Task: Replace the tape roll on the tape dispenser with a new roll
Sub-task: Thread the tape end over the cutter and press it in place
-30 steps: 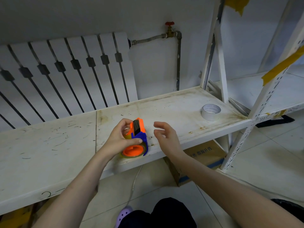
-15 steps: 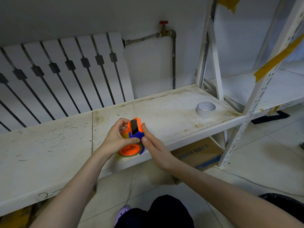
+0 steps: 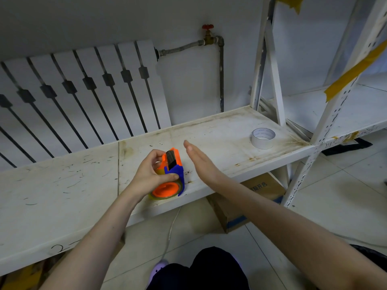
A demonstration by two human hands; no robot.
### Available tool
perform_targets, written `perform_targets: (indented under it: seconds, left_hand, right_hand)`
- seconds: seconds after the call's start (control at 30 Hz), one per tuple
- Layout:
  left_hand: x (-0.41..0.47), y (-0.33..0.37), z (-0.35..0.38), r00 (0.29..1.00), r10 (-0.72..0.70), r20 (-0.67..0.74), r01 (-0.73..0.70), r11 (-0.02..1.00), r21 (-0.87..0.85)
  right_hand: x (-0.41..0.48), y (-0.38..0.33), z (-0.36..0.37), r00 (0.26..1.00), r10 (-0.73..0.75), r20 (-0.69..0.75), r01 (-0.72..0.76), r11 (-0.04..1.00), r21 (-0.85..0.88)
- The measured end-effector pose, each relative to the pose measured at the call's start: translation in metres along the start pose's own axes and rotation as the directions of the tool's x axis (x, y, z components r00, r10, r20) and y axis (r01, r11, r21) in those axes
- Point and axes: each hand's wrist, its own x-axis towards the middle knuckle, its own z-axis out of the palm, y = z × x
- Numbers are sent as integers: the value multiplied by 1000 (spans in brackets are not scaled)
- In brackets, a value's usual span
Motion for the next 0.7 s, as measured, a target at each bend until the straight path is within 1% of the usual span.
perform_targets:
  seconds: [0.07,0.13,0.2,0.27,0.4,0.43,0.5,0.57,0.63,0.7]
  left_hand:
    - [-1,1,-1,1000,-1,-13,1,1000,-10]
    - [-2,0,-2,1000,2,-25,-3,1000,-18]
    - [-2,-2,-3,999,-4,-41,3,1000,-31]
    - [-2,-3,-3,998,-14,-62,10,998,-54]
    - [-3,-2,-1,992,-40,-123,28,995,-100]
    - [-3,-1,0,990,-41,-136,28,995,-95]
    - [-1,-1,0,987,-44,-155,35,997,-63]
    - [2,0,2,984,-54,-172,50,998,-31]
    - [3,2,5,979,-52,-196,50,999,-12]
    - [4,4,8,973,-56,-225,56,998,-4]
  right_hand:
    - [0,2,10,991,41,126,-47,998,46]
    - [-5,9,21,979,35,201,-58,992,111]
    - [-7,18,28,976,59,208,-93,983,155]
    - [-10,23,31,972,91,216,-126,980,156]
    - [-6,31,26,970,127,209,-142,988,56]
    - [-4,30,22,972,138,189,-146,989,30]
    - [1,22,16,991,84,107,-84,996,-3]
    - [3,9,13,998,-30,48,31,999,-22]
    - [2,1,14,989,-135,61,139,989,-57]
    - [-3,3,16,973,-220,73,229,961,-157]
